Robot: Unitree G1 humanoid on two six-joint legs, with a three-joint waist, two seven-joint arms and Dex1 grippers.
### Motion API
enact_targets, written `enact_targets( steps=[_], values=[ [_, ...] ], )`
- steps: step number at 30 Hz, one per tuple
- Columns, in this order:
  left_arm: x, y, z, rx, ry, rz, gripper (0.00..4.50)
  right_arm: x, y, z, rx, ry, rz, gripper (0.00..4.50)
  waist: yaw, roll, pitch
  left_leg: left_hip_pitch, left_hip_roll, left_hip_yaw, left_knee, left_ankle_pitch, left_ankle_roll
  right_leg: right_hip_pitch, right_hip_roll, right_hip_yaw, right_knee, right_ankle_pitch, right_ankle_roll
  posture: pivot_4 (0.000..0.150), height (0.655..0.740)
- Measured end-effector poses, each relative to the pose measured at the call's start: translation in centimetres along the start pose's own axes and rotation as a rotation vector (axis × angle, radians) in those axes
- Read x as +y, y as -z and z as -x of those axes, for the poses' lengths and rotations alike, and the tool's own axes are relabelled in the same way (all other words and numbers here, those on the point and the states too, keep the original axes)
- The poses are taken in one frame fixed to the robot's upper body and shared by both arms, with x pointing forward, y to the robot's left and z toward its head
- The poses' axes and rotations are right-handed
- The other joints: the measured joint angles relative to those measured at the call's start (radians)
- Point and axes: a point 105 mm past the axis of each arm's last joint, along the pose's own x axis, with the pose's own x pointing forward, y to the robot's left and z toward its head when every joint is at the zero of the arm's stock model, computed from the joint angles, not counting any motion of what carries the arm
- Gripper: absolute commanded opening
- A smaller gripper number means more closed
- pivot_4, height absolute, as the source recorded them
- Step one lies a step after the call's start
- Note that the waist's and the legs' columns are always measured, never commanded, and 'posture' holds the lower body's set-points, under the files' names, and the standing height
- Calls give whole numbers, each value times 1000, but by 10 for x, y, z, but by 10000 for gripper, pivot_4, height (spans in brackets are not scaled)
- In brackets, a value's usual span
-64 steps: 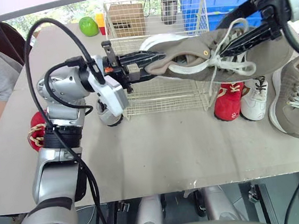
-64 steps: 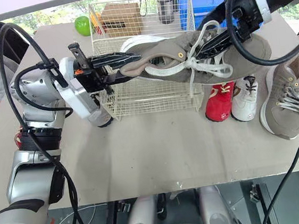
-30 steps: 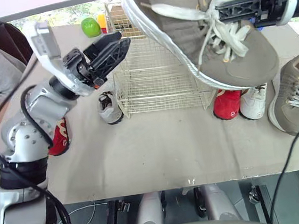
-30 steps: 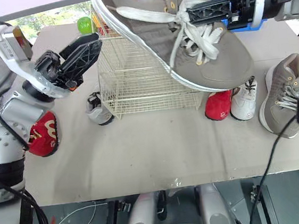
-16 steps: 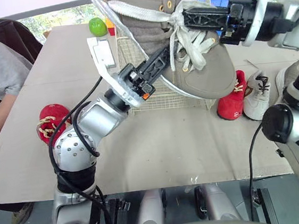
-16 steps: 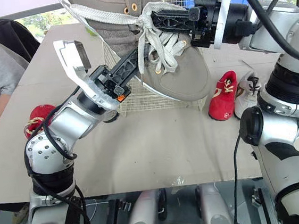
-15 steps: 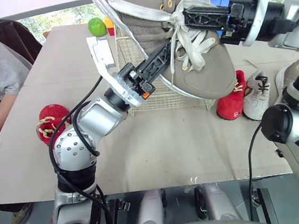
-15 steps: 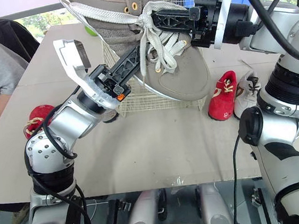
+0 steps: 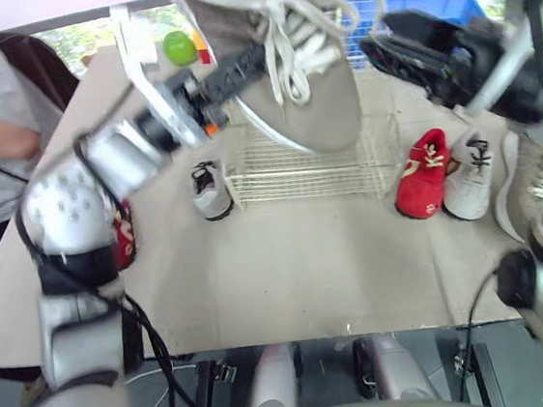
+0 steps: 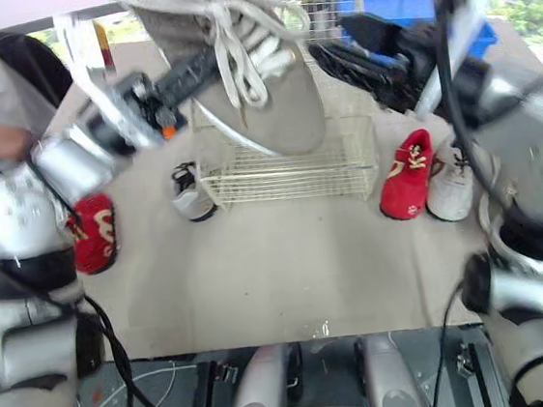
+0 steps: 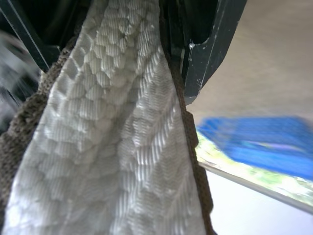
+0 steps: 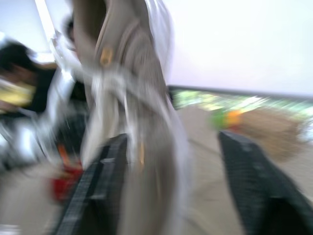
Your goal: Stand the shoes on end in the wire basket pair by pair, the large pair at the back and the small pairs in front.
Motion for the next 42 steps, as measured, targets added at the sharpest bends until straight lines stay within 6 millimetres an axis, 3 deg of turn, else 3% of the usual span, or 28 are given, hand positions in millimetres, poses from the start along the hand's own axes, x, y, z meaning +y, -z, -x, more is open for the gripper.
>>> enact_targets(
  steps=[3,6,8,11,15,24,31,37,42],
  values=[
    [3,-53,-14,-79,12,-100,15020,11,15,15,9,8,59,35039,-4,0,0,0,-1,3,0,1,-2,0,-1,3,-2,0,0,1500,7400],
    [7,-83,-35,-129,1,-223,15020,20,15,29,-24,32,107,35039,-1,0,0,2,-1,2,0,1,-1,2,-1,2,-3,0,0,1500,7400],
    [17,-90,-44,-127,-43,-390,15020,24,18,41,-15,63,132,35039,-1,0,0,2,-1,3,-1,0,0,3,-1,2,-3,0,0,1500,7400],
    [31,-78,-52,-24,-70,-705,15020,25,25,54,9,110,139,35039,-3,0,0,4,-1,4,-2,0,0,4,0,3,-4,0,0,1500,7400],
    [40,-43,-62,124,-14,-849,15020,30,20,61,-13,149,170,35039,-4,0,0,3,0,4,-2,0,1,4,-1,4,-4,0,0,1500,7400],
    [53,14,-45,486,159,-844,15020,37,21,64,-15,196,169,35039,-23,-1,1,3,0,4,-2,-1,1,3,0,4,-5,0,0,1500,7400],
    [71,18,-26,663,87,-897,15020,44,27,60,3,173,157,35039,-28,-1,1,4,0,3,-2,-1,1,3,0,4,-4,0,0,1500,7400],
    [76,9,-20,669,31,-929,43225,47,28,59,11,154,171,35970,-30,-1,0,7,0,4,-2,-1,1,4,0,5,0,0,1,1500,7400],
    [77,-6,-7,641,5,-905,44376,44,29,58,14,153,167,35970,-31,-1,1,6,0,4,-2,-1,1,4,0,5,0,0,0,1500,7400]
  ],
)
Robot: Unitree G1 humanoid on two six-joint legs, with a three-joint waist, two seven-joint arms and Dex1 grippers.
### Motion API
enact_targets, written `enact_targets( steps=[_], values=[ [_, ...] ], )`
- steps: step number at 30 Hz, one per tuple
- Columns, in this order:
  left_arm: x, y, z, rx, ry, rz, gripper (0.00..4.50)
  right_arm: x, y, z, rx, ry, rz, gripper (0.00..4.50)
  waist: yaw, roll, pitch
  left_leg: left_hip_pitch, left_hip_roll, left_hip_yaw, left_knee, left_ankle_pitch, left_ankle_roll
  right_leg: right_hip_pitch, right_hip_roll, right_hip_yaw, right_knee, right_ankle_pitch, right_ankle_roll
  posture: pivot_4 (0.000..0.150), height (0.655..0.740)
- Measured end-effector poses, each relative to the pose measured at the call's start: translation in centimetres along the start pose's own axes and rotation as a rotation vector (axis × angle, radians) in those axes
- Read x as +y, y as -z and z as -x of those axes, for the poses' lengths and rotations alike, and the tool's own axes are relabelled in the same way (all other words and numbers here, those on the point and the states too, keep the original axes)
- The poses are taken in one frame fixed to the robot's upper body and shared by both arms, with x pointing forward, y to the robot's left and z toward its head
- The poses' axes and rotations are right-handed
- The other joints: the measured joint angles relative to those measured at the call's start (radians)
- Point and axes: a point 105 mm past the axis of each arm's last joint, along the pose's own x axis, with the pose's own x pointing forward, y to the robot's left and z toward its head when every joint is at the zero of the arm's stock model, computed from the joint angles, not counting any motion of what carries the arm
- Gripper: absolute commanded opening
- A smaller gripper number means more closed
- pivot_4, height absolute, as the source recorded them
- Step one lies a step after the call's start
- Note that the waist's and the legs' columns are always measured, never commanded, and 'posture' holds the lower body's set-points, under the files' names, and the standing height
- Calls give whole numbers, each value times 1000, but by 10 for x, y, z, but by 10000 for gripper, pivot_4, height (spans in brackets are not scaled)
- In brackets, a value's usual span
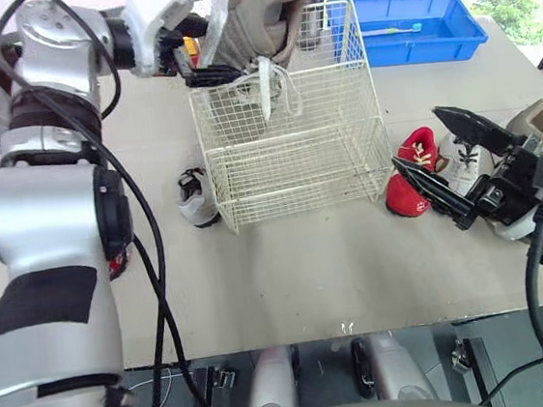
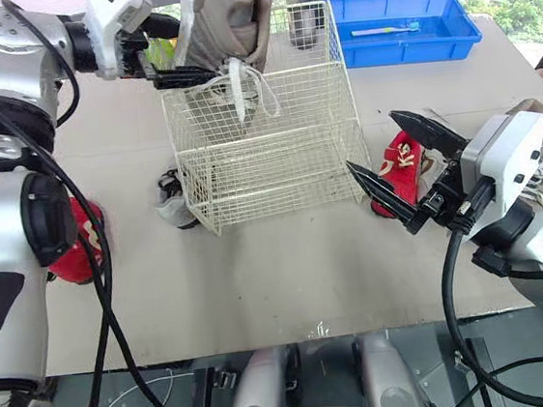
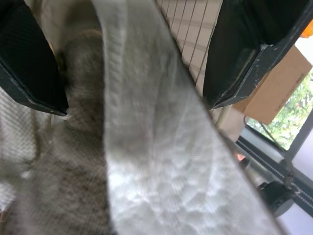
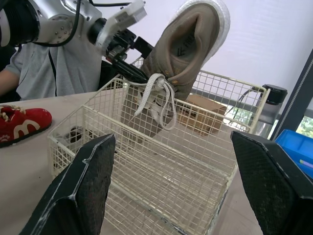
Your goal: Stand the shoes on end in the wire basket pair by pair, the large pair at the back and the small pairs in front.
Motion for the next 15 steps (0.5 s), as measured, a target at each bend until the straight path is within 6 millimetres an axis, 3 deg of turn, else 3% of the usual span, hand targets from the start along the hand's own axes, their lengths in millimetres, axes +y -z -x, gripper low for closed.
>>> enact_targets(
  steps=[10,15],
  values=[
    [7,-20,31,-240,-3,87,44376,-7,8,-7,40,-20,-11,35970,6,0,0,-1,0,-1,2,0,0,1,-1,-2,0,0,0,1500,7400],
    [-7,-7,35,-359,51,194,44376,-10,14,-7,81,-32,-7,35970,1,0,0,1,1,0,2,0,0,1,-1,-1,2,0,0,1500,7400]
  ],
)
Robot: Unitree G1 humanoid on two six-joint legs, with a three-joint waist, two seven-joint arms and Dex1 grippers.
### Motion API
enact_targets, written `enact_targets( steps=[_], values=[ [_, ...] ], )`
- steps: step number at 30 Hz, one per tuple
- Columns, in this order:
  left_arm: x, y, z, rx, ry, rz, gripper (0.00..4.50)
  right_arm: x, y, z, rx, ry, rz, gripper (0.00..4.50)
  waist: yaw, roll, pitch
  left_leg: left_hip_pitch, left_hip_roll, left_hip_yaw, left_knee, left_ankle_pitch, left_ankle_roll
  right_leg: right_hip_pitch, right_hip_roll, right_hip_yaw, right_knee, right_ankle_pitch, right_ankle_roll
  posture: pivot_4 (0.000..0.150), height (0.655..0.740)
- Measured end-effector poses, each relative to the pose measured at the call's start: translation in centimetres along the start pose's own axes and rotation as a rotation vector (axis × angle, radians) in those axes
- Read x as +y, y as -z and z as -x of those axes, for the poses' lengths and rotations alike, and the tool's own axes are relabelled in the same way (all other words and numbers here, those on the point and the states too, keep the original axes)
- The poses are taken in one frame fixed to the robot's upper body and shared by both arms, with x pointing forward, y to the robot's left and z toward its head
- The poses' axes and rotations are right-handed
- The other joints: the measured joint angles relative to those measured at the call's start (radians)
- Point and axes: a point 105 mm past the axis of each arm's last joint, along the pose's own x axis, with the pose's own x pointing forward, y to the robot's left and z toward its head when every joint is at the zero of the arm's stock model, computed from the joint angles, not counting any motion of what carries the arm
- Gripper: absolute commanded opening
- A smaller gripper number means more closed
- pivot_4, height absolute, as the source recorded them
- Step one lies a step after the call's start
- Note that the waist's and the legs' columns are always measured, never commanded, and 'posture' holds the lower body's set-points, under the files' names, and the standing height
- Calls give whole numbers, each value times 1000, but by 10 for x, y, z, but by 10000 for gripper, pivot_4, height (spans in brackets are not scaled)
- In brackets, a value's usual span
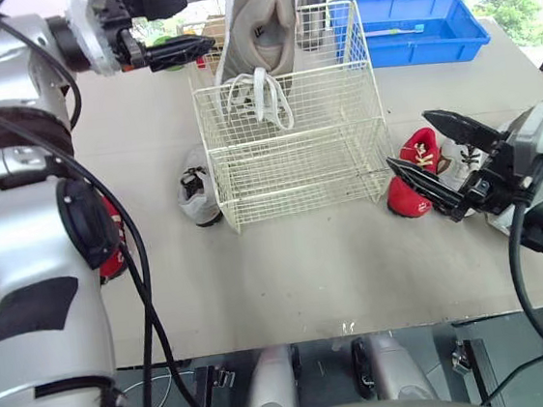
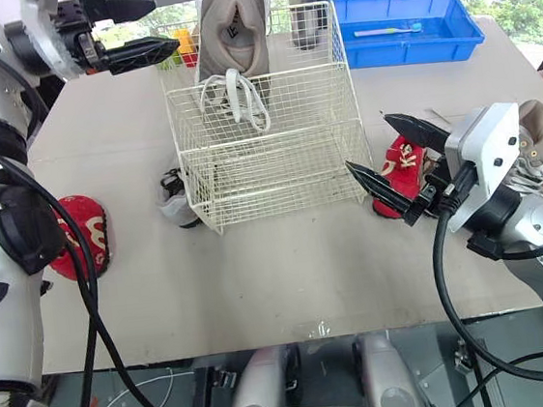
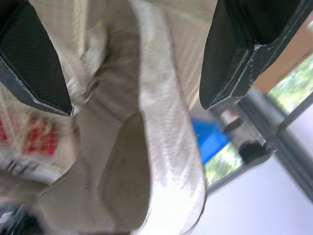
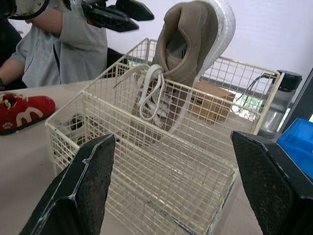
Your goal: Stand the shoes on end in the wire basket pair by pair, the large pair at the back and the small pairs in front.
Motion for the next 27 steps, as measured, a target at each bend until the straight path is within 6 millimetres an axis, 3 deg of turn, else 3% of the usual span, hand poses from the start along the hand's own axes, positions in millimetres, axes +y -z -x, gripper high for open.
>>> enact_targets(
  steps=[4,7,12,16,22,27],
  values=[
    [-22,41,10,-105,-72,207,44376,-1,3,0,20,-12,-2,35970,-2,1,-1,1,4,-4,1,0,-1,0,1,2,1,0,0,1500,7400],
    [-34,47,21,-113,-147,279,44376,0,3,0,22,-22,-2,35970,2,0,-2,1,5,-5,1,0,-1,1,1,1,1,0,0,1500,7400],
    [-39,57,38,-119,-302,401,44376,2,1,-2,17,-49,-7,35970,14,-1,-2,2,1,-5,4,0,0,4,0,-1,1,0,0,1500,7400],
    [-43,47,29,-160,-346,439,44376,1,3,-4,22,-61,-21,35970,27,-1,-3,2,0,-5,4,0,0,5,0,0,0,0,0,1500,7400],
    [-59,72,-6,-118,-377,610,44376,3,4,-7,28,-89,-26,35970,27,-2,-3,2,0,-5,4,0,0,5,0,0,0,0,0,1500,7400],
    [-43,72,-22,-83,-415,591,44376,4,3,-8,31,-95,-22,35970,31,-2,-3,2,-1,-4,4,0,0,6,0,-3,0,0,0,1500,7400]
  ],
)
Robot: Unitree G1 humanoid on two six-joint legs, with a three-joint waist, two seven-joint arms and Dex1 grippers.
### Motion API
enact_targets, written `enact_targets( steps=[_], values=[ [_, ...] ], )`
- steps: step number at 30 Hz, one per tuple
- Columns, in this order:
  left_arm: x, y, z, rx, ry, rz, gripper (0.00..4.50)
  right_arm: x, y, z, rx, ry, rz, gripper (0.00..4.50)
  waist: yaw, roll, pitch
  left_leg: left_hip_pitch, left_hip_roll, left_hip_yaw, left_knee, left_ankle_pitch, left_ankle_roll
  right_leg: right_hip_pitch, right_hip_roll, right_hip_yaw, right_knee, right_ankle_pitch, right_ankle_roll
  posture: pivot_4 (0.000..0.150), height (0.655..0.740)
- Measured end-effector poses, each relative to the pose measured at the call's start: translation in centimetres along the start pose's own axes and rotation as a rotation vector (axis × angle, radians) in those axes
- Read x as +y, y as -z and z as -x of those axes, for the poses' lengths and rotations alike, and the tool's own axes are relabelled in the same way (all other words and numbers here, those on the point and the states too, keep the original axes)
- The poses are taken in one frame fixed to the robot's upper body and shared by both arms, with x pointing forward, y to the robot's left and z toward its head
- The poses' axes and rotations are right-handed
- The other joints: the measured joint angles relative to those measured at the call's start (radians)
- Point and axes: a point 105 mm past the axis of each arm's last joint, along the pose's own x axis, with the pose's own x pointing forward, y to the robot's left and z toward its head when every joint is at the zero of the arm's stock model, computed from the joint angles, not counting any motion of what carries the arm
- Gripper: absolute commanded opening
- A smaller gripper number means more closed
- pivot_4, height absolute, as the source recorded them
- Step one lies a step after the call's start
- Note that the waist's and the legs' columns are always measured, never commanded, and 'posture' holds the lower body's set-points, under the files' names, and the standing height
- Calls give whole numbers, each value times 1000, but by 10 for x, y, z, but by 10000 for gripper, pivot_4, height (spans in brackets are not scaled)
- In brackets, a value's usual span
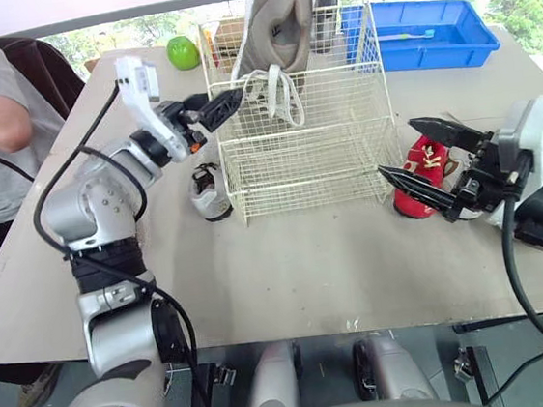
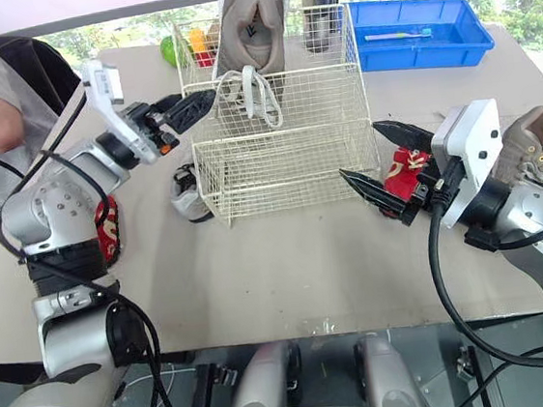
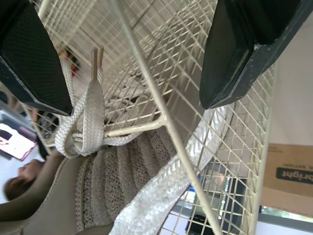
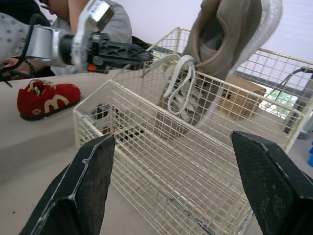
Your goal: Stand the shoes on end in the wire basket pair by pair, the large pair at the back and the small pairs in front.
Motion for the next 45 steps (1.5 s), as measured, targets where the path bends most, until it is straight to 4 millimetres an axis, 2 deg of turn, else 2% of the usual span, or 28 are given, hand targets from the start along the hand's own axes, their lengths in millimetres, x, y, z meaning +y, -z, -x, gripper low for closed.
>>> enact_targets(
  steps=[2,5,10,13,20,24,27,32,35,36,45],
  values=[
    [7,-4,-10,8,1,-32,44376,0,0,0,2,1,0,35970,0,0,0,0,0,0,0,0,0,0,0,0,0,0,0,1500,7400],
    [16,-15,-13,5,-1,-121,44376,0,0,0,5,2,2,35970,-4,0,0,0,0,0,0,0,0,0,0,0,-1,0,0,1500,7400],
    [18,-48,-9,-62,-15,-332,44376,-1,2,1,12,17,-1,35970,-5,0,0,0,0,1,-1,0,0,0,0,0,-1,0,0,1500,7400],
    [5,-53,-15,-74,4,-429,44376,-2,4,1,17,25,-5,35970,0,0,0,-1,0,0,-1,0,0,0,-1,0,-1,0,0,1500,7400],
    [-40,-62,-54,-162,47,-470,44376,-1,3,1,16,22,-4,35970,-3,-1,0,-1,-1,0,0,0,0,0,-1,1,-1,0,0,1500,7400],
    [-47,-56,-71,-153,9,-553,44376,0,3,1,14,22,-1,35970,-3,-1,0,-1,-1,0,-1,0,0,0,-1,1,-1,0,0,1500,7400],
    [-44,-47,-78,-123,-42,-641,37640,2,1,0,9,21,7,35970,-5,-1,0,-1,-1,0,-1,0,0,0,-1,1,-1,0,0,1500,7400],
    [-42,-48,-78,-152,-92,-716,14035,4,1,1,11,24,8,35970,-4,-1,0,-1,-1,0,-1,0,0,0,-1,1,-1,0,0,1500,7400],
    [-37,-51,-75,-192,-149,-683,2502,4,1,1,12,32,8,35970,-3,-1,0,-1,-1,0,-1,0,0,0,-1,1,-1,0,0,1500,7400],
    [-35,-52,-74,-198,-159,-671,1489,4,1,1,12,32,9,35970,-4,-1,0,-1,-1,0,-1,0,0,0,-1,1,-1,0,0,1500,7400],
    [-27,-56,-51,-253,-317,-489,1436,4,5,-3,13,18,-7,35970,-34,-1,0,1,0,-3,-2,0,0,0,0,4,-1,0,0,1500,7400]
  ],
)
